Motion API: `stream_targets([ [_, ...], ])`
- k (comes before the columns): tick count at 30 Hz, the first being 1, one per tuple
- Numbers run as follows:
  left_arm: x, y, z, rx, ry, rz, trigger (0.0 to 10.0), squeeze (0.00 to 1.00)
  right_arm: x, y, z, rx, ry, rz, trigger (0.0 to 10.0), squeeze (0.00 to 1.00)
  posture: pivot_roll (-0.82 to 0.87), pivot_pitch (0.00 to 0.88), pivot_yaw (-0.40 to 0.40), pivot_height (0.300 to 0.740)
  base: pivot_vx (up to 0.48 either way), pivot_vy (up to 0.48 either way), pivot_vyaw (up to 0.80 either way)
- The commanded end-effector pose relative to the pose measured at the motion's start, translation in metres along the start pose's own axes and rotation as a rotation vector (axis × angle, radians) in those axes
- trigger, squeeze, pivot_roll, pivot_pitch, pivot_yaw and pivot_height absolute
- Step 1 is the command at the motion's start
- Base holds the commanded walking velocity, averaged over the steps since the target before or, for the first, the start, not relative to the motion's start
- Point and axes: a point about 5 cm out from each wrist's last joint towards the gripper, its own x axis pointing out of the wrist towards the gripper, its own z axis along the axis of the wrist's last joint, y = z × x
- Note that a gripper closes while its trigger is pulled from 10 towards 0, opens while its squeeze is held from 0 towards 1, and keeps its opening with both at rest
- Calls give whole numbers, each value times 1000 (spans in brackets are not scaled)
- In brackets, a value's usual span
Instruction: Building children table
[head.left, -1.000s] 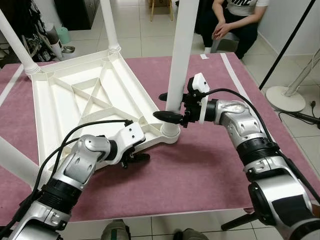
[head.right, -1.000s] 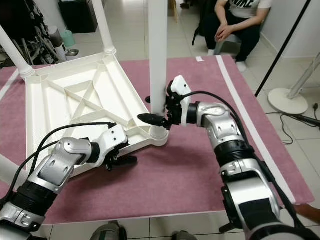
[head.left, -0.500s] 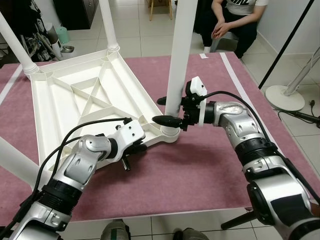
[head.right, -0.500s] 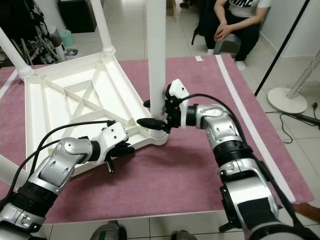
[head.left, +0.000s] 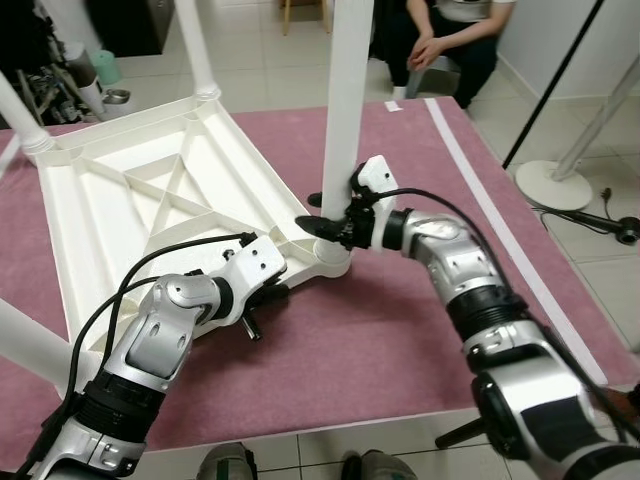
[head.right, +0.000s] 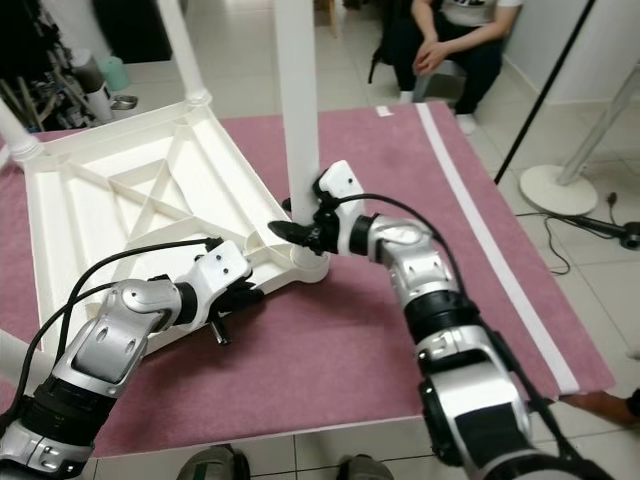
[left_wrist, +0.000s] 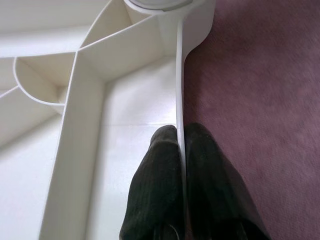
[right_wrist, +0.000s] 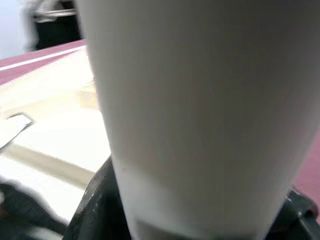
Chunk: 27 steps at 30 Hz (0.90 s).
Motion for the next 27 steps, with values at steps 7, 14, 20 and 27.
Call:
stream_targets([
  [7, -3, 8, 40, 33, -109, 271, 10000, 0, 23, 13, 1, 2, 58, -361, 0, 0, 97, 0, 47, 740, 0, 0, 0],
  [14, 0, 7, 53, 31, -117, 302, 10000, 0, 28, 8, 11, -16, 54, -643, 0, 0, 91, 0, 48, 740, 0, 0, 0],
  [20, -4, 9, 51, 41, -112, 293, 10000, 0, 28, 12, 24, -42, -7, -655, 10000, 0, 87, 0, 48, 740, 0, 0, 0],
  [27, -14, -8, 44, 117, -134, 122, 10000, 0, 20, 28, 38, -75, -153, -330, 10000, 0, 90, 0, 44, 740, 0, 0, 0],
])
